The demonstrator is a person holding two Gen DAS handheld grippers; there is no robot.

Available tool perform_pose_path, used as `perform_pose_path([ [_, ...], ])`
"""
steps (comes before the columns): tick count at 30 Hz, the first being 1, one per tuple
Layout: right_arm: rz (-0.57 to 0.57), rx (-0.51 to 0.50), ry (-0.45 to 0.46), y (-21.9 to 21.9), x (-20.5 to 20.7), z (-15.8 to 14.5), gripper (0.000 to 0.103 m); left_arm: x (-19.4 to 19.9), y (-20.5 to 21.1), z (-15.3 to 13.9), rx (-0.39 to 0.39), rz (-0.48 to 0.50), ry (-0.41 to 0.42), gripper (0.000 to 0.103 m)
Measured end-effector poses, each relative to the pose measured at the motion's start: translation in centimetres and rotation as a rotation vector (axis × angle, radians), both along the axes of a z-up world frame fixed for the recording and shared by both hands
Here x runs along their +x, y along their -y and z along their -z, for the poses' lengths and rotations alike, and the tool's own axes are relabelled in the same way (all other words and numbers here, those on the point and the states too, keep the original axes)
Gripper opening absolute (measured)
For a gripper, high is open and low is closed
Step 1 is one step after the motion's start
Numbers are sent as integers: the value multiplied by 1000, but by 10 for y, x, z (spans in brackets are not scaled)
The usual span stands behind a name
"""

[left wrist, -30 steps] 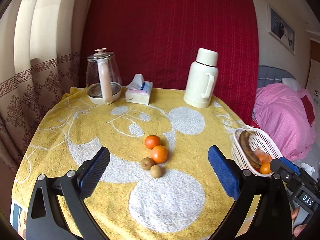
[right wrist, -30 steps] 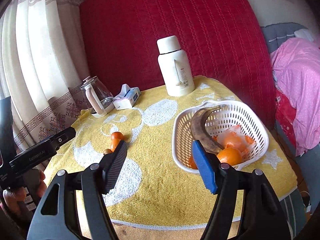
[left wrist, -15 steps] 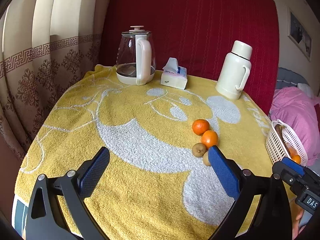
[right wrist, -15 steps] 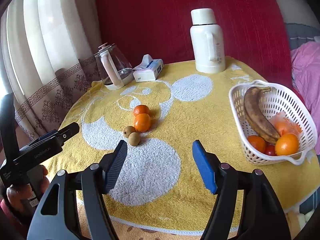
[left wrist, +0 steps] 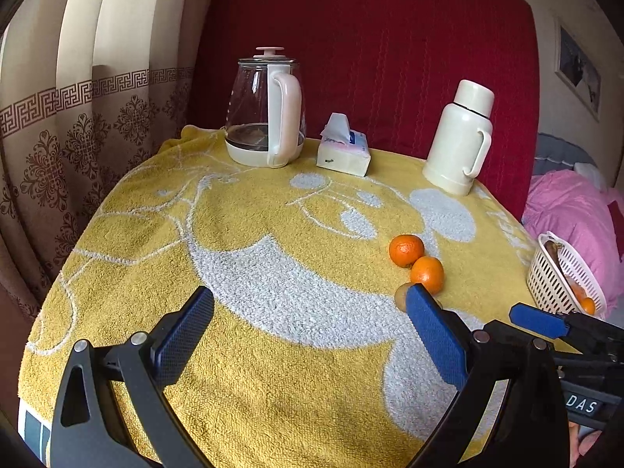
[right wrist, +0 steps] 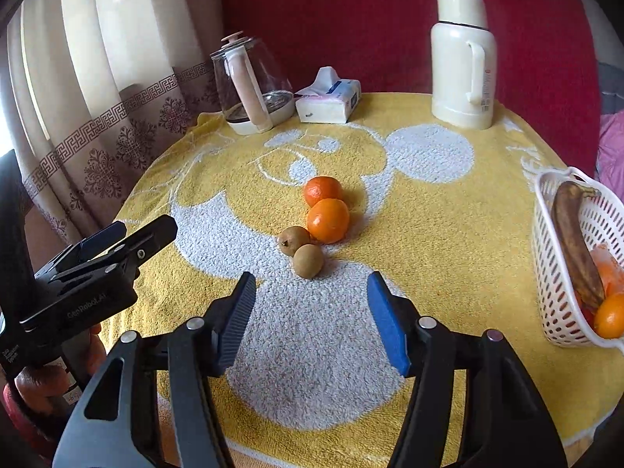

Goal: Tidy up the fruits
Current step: 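Move both open tools back toward the kiwis and mandarins, then grasp a brown kiwi with the right tool while the left tool grasps the other kiwi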

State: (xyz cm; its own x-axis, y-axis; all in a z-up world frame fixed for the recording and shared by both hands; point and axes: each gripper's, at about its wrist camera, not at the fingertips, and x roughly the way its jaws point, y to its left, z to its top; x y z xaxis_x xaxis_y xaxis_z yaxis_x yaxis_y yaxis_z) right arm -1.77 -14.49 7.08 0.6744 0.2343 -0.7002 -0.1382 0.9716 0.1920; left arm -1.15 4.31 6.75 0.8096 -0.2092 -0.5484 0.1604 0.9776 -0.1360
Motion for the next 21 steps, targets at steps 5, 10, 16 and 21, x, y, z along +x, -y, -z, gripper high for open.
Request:
perform_pose_path([
  [5,-30,27,-75,-4,29,20,36,3,1,5,9,-8,-13,98],
  [10,-41,44,-117,-7,51,35,33,3,1,5,38,-5,-13,98],
  [16,-51,20,-135,-11,63,45,27,2,2,3,48,-6,-4,98],
  [21,-54,43,-123,-7,58,46,26,4,9,3,70,13,-9,98],
])
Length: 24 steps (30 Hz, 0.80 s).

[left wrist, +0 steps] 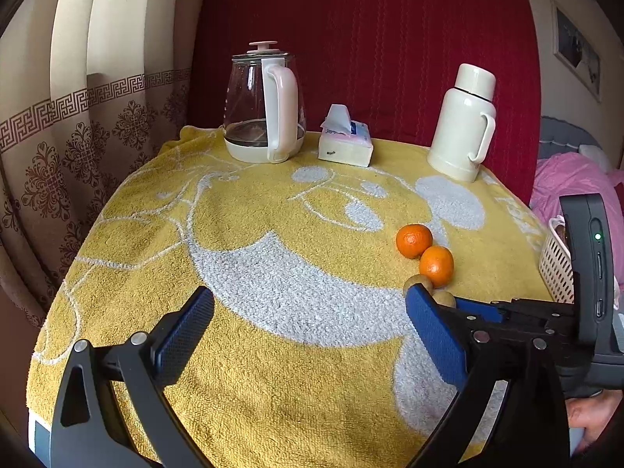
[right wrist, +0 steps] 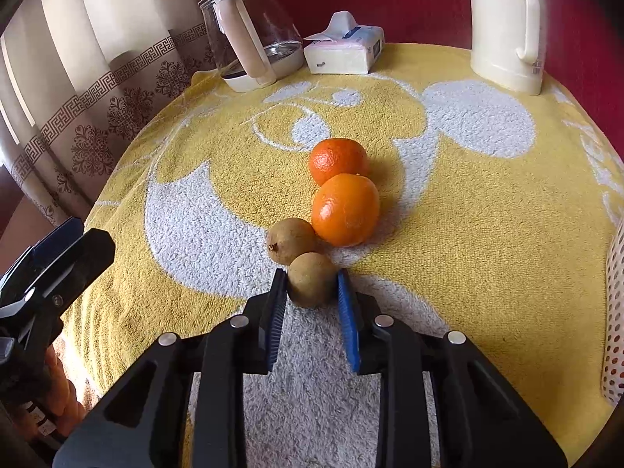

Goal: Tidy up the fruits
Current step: 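Grasp a brown kiwi with the right tool while the left tool grasps the other kiwi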

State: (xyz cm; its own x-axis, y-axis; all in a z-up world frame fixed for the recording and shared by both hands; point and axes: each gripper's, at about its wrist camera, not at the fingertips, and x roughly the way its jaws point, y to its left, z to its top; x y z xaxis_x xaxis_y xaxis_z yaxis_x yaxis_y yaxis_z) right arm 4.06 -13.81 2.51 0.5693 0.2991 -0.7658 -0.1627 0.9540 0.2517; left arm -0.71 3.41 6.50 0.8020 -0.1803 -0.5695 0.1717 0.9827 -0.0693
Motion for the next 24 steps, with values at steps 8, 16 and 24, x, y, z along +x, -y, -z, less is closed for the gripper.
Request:
perform_pose_path([
  [8,23,8,48,20,-33,-14,27,10,20,0,3,69,-41,73],
  [16,68,27,68,46,-58,-21,27,27,53,17,-6,165,-127,50],
  [24,79,46,78,57,-63,-21,27,41,79,30,21,223,-182,35],
])
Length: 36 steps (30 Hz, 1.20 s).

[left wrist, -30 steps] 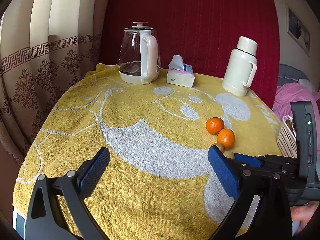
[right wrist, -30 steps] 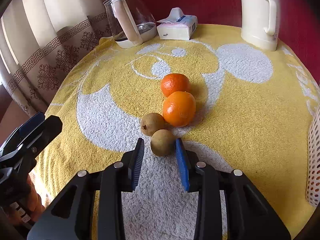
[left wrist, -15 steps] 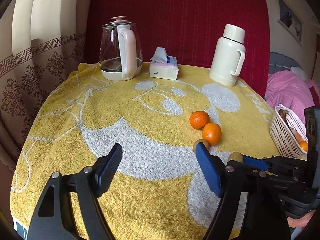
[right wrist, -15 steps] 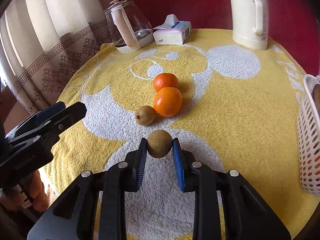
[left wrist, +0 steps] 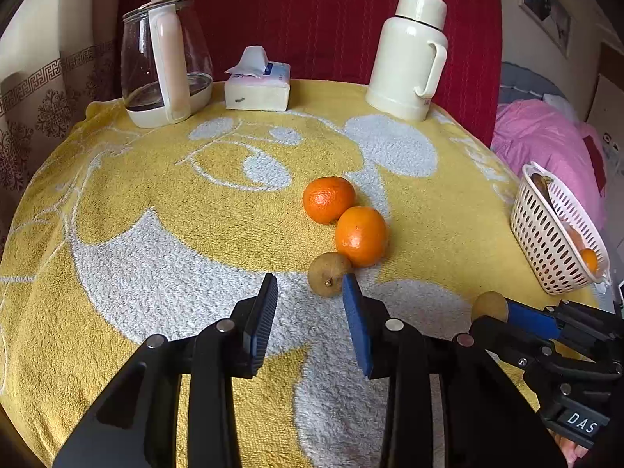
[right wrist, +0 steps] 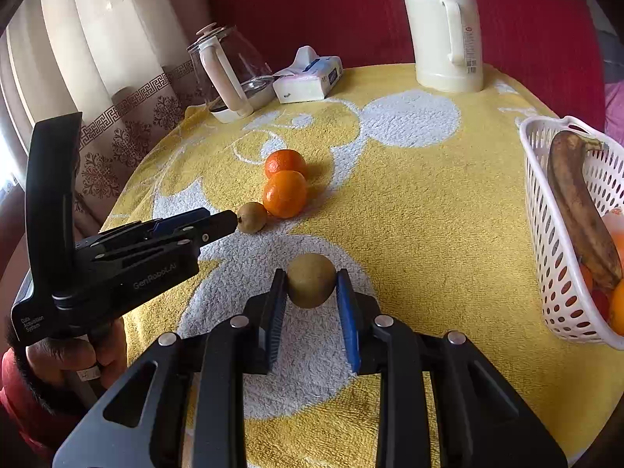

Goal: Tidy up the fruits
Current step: 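Grasp a brown kiwi with the right tool while the left tool grasps the other kiwi, then carry the kiwi into the basket and open the right tool while the left tool holds its kiwi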

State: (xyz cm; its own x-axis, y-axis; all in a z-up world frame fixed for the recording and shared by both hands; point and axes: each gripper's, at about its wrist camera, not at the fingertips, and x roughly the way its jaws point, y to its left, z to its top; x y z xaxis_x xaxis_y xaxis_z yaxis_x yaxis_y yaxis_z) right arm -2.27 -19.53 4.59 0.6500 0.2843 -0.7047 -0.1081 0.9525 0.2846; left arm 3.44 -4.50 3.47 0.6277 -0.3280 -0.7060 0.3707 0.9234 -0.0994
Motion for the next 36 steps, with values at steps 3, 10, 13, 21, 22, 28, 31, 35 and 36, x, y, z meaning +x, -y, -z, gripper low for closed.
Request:
perform_pose_path([
  [3,-4,7,0,1,-1,1,27,5,7,2,3,11,-5,32],
  [10,-13,13,-2,0,0,3,27,11,10,8,-25,25,-11,24],
  [13,-13,13,-1,0,1,3,27,12,6,9,-52,24,-12,24],
  [21,-6,4,-1,-1,1,3,27,12,3,8,-80,21,-10,24],
  [22,-6,3,-2,-1,1,3,27,12,2,9,-83,20,-12,25],
  [28,-4,3,-3,0,1,3,27,14,0,10,-107,20,-21,25],
  [31,-3,4,-3,0,1,3,27,15,-1,10,-116,20,-25,25],
  [35,-3,3,-3,0,1,3,27,15,0,10,-117,22,-27,25],
  [36,-3,3,-3,0,1,3,27,15,0,11,-117,22,-27,25],
])
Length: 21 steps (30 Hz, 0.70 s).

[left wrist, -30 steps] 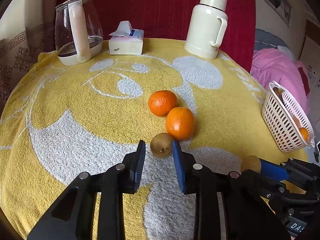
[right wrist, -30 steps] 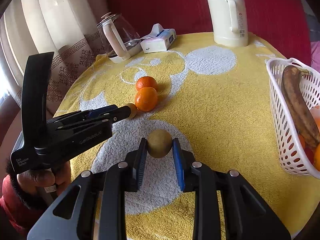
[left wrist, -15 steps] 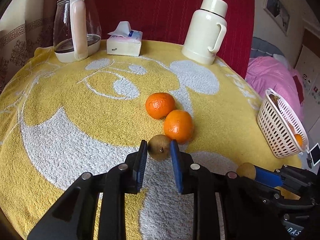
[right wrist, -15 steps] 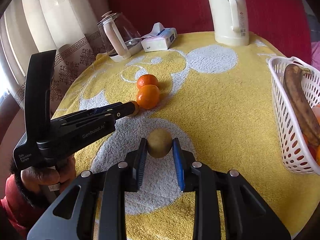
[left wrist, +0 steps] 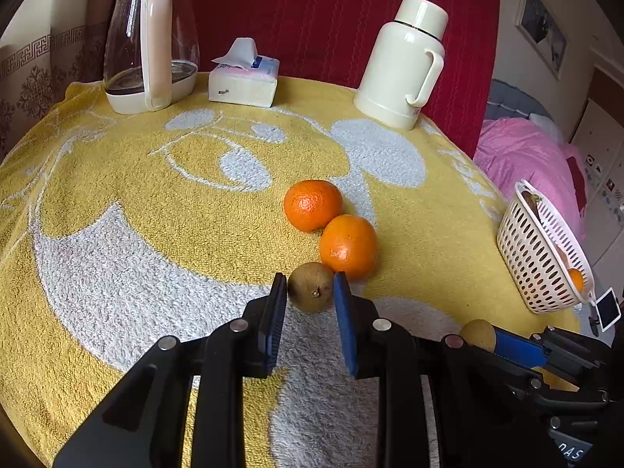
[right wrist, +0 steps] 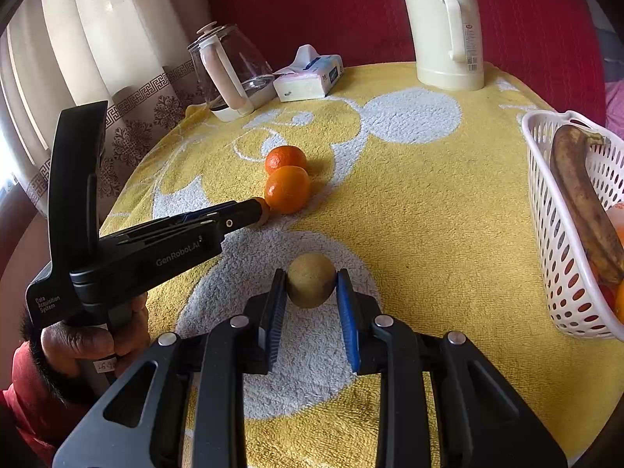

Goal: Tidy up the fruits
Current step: 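Carry the kiwi into the basket and open the right tool while the left tool holds its kiwi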

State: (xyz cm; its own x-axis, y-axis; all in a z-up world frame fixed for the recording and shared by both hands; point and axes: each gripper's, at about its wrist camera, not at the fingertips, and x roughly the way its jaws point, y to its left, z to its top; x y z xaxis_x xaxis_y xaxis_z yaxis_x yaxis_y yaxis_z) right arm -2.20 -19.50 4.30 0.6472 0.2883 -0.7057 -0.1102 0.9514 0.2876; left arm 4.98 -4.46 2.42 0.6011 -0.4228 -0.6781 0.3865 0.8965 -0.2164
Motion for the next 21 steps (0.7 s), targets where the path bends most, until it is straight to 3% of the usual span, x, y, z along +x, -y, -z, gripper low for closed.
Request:
perform_pose_path([
  [8,2,2,4,1,-1,-1,27,1,-2,1,-13,2,-9,27],
  [11,3,2,3,2,-1,-1,27,4,-4,4,-15,-11,-21,37],
  [18,1,2,2,0,-1,-1,27,7,-2,8,-11,0,-40,36],
  [21,3,2,4,-1,-1,-1,27,8,0,8,-20,20,-42,27],
])
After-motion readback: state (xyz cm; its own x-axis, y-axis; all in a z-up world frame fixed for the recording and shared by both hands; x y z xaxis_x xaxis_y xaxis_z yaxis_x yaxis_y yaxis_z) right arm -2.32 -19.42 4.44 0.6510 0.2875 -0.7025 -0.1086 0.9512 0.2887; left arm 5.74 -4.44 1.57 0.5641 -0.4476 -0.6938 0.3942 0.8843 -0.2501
